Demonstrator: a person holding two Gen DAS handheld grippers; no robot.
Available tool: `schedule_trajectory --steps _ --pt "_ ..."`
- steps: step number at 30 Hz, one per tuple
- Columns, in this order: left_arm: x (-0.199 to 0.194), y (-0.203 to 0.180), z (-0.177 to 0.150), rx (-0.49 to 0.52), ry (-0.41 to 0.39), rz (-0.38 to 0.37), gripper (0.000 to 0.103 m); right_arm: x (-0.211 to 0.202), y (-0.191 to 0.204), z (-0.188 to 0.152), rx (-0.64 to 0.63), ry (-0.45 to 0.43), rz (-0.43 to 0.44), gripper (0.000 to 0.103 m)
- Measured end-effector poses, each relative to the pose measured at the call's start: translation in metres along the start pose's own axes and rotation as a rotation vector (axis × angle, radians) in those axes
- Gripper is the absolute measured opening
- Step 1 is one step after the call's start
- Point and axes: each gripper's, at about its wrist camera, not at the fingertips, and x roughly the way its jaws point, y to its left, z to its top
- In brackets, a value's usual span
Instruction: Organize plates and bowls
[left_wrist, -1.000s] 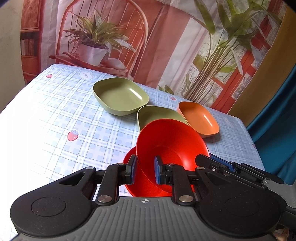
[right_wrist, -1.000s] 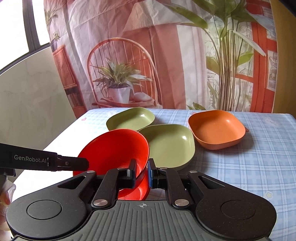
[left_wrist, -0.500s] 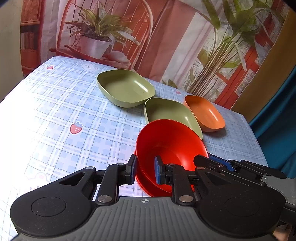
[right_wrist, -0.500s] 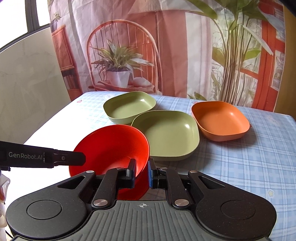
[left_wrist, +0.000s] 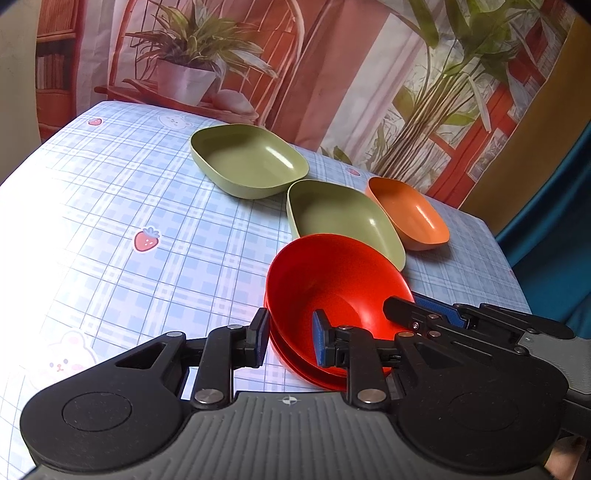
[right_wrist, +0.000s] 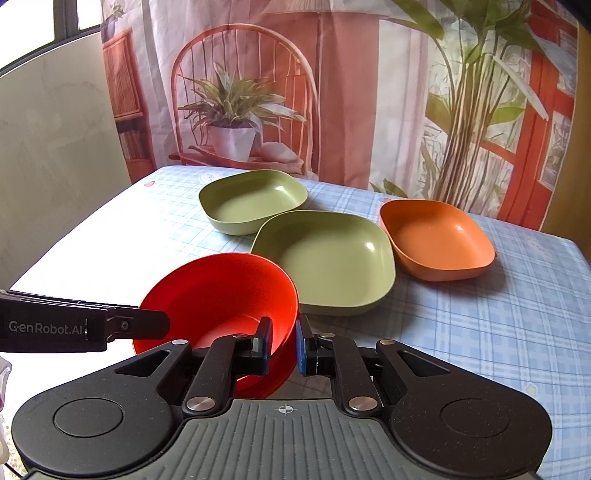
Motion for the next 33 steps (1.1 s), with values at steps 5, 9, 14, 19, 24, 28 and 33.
schedule_trajectory --steps 5,9,14,19,24,28,33 --pt "0.0011 0.0007 -0.0002 -0.003 0.002 -0.003 0.025 0.0023 0.0003 -0.0012 -0.005 0.01 -0.005 0.013" --pt "0.0023 0.0004 -0.0007 -0.004 0.005 -0.001 0.025 0.0032 0.0002 -0.0011 -0.005 0.013 -0.004 0.013" --pt "0.0029 0.0001 -0.0013 -0.001 0.009 0.003 0.025 0.0027 -0.0008 -0.0011 -0.008 0.012 -0.002 0.014" --pt "0.0037 -0.0006 -0.0015 -0.001 0.01 0.006 0.026 0.001 0.0009 -0.0031 -0.016 0.008 -0.003 0.014" --pt "0.0048 -0.0003 -0.003 -0.009 0.008 -0.003 0.032 0.0005 0.0009 -0.0041 -0.01 0.01 -0.001 0.018" --pt "0.0042 -0.001 -0.0033 -0.007 0.005 0.001 0.032 -0.0016 0.0005 -0.0046 -0.005 0.004 0.001 0.019" --pt "0.0001 -0.0004 -0.0032 -0.016 -0.012 0.011 0.036 -0.0057 0.0 -0.0046 0.005 -0.014 0.003 0.019"
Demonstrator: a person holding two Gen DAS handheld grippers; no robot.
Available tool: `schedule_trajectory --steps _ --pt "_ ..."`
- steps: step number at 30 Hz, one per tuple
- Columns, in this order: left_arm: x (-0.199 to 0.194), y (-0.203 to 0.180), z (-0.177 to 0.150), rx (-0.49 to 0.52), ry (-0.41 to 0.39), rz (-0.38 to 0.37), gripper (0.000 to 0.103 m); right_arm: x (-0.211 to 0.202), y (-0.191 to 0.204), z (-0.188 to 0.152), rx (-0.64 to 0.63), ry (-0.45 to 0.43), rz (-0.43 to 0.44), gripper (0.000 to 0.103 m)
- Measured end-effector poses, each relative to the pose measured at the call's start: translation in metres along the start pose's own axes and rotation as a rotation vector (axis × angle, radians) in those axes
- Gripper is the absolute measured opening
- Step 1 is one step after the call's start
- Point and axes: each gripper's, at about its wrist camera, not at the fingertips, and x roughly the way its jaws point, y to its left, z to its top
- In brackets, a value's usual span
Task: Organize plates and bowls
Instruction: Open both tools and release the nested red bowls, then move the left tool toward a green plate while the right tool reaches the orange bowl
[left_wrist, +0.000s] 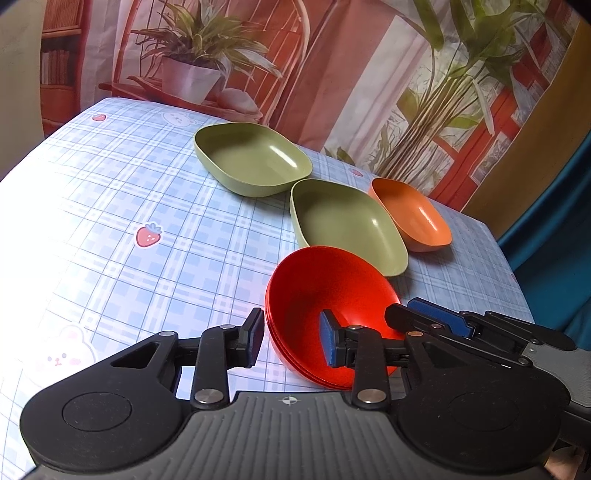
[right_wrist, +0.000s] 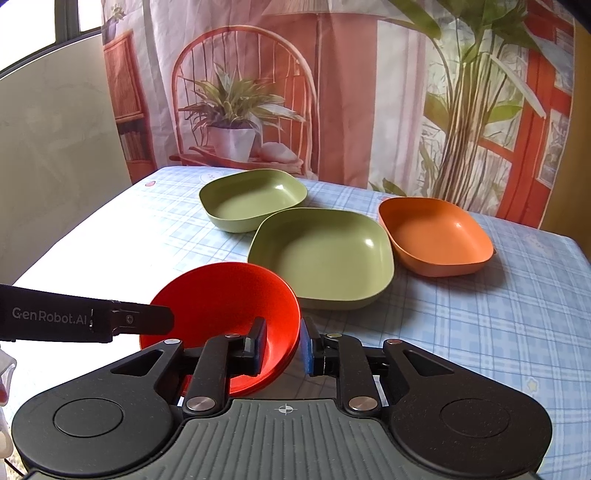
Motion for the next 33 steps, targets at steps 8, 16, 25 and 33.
schedule_trajectory --steps 8,16,25,33 --pt "-0.012 -0.001 -0.004 -0.003 -0.059 0.037 0.052 -0.01 -0.008 -0.001 0.04 -0.052 0.009 0.056" --pt "-0.02 -0.006 -0.003 0.01 -0.079 0.072 0.085 -0.024 -0.024 0.002 0.089 -0.109 -0.036 0.09" --pt "-0.039 -0.019 0.035 0.072 -0.132 0.109 0.098 -0.048 -0.044 0.041 0.067 -0.159 -0.012 0.103" --pt "-0.058 -0.033 0.092 0.121 -0.209 0.147 0.098 -0.072 -0.067 0.101 0.0 -0.249 0.007 0.103"
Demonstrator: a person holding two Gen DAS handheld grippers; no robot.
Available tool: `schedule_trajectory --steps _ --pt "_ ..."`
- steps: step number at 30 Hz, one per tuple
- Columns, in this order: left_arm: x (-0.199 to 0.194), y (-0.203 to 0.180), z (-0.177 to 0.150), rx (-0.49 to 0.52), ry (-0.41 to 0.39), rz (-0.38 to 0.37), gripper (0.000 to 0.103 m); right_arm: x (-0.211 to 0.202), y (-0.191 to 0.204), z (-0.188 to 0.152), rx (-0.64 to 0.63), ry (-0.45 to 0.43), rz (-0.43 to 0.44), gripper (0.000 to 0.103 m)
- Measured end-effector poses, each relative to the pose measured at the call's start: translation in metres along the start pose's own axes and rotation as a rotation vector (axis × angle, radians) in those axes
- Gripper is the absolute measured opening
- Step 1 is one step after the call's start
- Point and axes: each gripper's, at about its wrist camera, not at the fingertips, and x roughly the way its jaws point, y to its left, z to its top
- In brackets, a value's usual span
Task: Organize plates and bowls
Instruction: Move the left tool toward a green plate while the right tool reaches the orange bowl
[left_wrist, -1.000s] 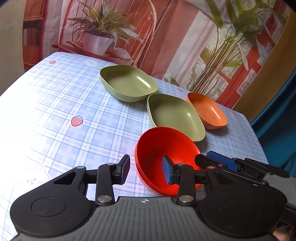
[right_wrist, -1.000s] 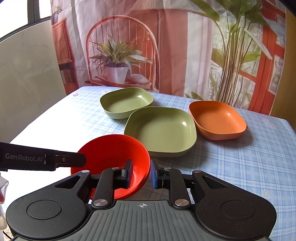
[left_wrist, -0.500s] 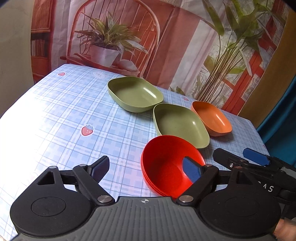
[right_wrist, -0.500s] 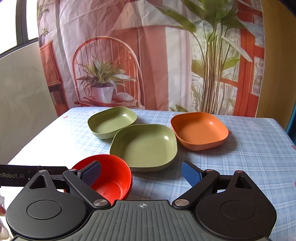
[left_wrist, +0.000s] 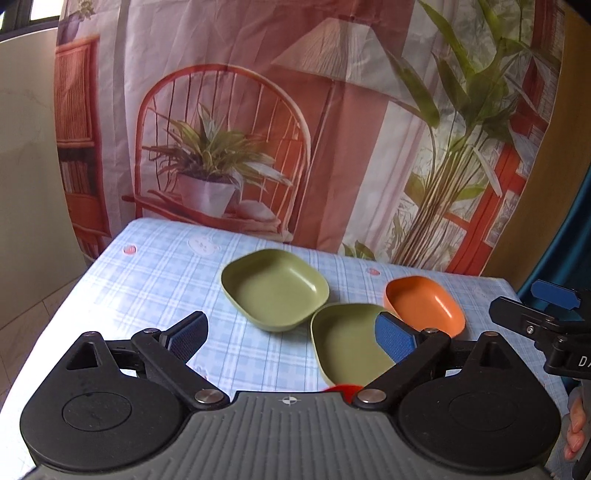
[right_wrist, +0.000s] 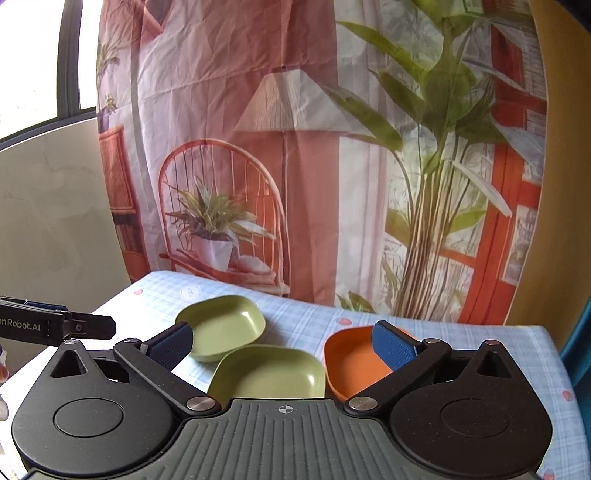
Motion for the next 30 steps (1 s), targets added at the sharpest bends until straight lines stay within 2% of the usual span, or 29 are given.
schedule_trajectory --steps 8,13,18,21,25,30 --pt "-0.003 -0.004 0.052 0.042 -0.101 0.049 0.098 0.009 -0.021 0.062 -0.049 -0.104 -0.009 0.103" --pt "0.012 -0.009 0.07 0.067 -0.104 0.062 0.098 0.025 -0.034 0.084 -0.061 -0.137 -0.012 0.103" --pt "0.042 -0.018 0.071 0.087 -0.056 0.054 0.098 0.055 -0.052 0.082 -0.056 -0.077 -0.005 0.103" --pt "0.066 -0.017 0.061 0.061 0.012 0.054 0.098 0.075 -0.057 0.072 -0.083 -0.023 -0.004 0.102" --pt "0.094 -0.016 0.049 0.046 0.092 0.064 0.098 0.1 -0.066 0.058 -0.083 0.048 0.018 0.091" --pt "0.115 -0.024 0.046 0.091 0.135 0.064 0.098 0.122 -0.078 0.035 -0.092 0.114 0.018 0.087"
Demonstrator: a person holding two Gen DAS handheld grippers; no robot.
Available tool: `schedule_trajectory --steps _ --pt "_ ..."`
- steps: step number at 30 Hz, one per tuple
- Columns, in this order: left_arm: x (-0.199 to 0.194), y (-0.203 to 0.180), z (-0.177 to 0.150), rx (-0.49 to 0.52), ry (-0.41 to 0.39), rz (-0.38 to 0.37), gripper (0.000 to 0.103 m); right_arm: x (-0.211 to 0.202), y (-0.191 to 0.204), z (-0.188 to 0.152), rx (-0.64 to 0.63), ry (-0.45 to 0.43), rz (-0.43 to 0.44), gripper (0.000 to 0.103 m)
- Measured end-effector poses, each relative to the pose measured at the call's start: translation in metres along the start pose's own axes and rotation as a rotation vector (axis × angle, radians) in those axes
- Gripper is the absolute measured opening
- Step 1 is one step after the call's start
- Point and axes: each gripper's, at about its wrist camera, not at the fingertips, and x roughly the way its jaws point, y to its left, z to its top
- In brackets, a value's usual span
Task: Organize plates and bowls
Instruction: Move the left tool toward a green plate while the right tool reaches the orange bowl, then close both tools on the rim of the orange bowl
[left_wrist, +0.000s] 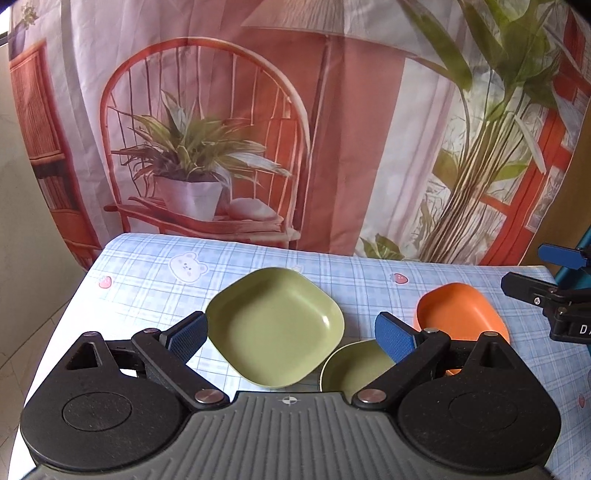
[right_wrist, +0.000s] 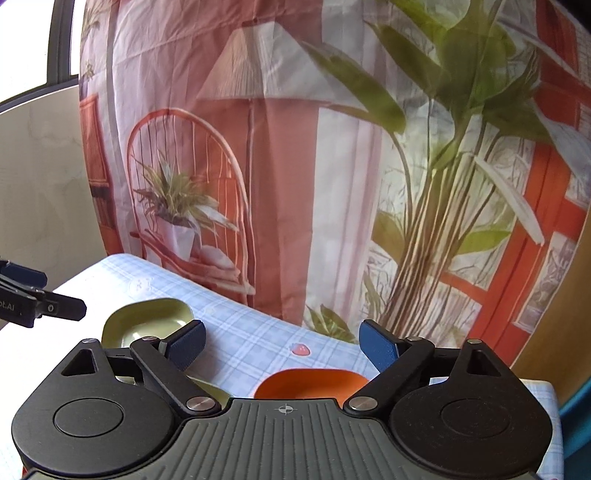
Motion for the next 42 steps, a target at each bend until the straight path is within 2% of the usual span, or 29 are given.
schedule_trajectory --steps 3,8,10,16,20,24,26,30,33,35,39,42 --pt "0.009 -0.011 0.003 0.021 0.018 -0.006 0.096 0.014 -0.01 -0.014 0.016 0.052 0.0 0.079" --pt "0.023 -0.042 0.009 0.055 0.018 -0.09 0.089 0.029 -0.034 -0.033 0.057 0.098 -0.041 0.069" --pt "0.033 -0.055 0.011 0.058 0.027 -0.139 0.077 0.037 -0.046 -0.04 0.067 0.12 -0.061 0.065" --pt "0.074 -0.098 0.015 0.064 0.114 -0.245 0.052 0.049 -0.076 -0.067 0.115 0.172 -0.109 0.054" --pt "0.094 -0.117 0.015 0.112 0.146 -0.239 0.048 0.051 -0.088 -0.088 0.13 0.196 -0.119 0.048" --pt "0.116 -0.123 0.013 0.102 0.186 -0.246 0.044 0.052 -0.103 -0.103 0.195 0.199 -0.11 0.042" --pt "0.124 -0.126 0.012 0.105 0.194 -0.245 0.044 0.053 -0.107 -0.108 0.202 0.208 -0.095 0.032" --pt "0.139 -0.127 0.009 0.096 0.22 -0.24 0.043 0.052 -0.111 -0.113 0.211 0.201 -0.071 0.024" --pt "0.147 -0.127 0.009 0.085 0.236 -0.246 0.039 0.052 -0.111 -0.113 0.216 0.195 -0.051 0.018" --pt "0.15 -0.129 0.008 0.082 0.248 -0.249 0.038 0.051 -0.109 -0.113 0.207 0.185 -0.056 0.008" --pt "0.156 -0.132 0.003 0.105 0.271 -0.237 0.038 0.051 -0.105 -0.114 0.197 0.182 -0.057 0.007" --pt "0.16 -0.132 0.002 0.091 0.284 -0.248 0.028 0.052 -0.108 -0.114 0.21 0.178 -0.049 0.007"
